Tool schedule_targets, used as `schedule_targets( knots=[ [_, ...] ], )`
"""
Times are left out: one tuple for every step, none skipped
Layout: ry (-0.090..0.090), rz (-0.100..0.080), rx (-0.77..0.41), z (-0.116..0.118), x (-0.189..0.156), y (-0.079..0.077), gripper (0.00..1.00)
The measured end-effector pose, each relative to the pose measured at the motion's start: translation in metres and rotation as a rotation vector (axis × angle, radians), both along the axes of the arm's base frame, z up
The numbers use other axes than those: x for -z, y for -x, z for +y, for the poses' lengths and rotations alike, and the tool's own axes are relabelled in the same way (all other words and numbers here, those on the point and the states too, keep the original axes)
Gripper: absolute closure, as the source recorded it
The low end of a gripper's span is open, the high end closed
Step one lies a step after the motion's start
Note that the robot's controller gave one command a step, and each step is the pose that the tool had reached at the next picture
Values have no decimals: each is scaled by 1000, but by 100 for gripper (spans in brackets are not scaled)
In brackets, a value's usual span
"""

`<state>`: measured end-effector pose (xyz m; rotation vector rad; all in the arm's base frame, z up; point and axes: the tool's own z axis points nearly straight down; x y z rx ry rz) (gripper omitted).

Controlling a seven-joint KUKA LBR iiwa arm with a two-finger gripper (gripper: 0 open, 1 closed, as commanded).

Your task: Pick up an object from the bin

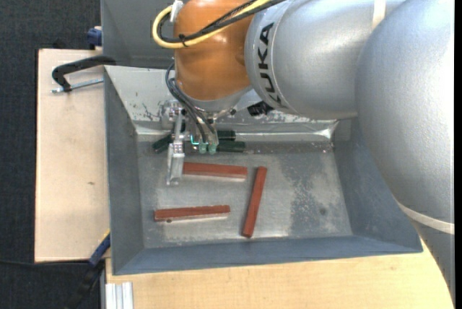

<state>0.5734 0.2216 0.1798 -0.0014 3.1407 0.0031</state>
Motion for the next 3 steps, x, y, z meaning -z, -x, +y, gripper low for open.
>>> schedule_targets(
  knots=[
    [0, 0, 1, -1, 0, 0, 0],
    [-3, -9, -111, -18, 28, -1, 0],
    [2, 1, -229, -84, 92, -7, 0]
  ],
)
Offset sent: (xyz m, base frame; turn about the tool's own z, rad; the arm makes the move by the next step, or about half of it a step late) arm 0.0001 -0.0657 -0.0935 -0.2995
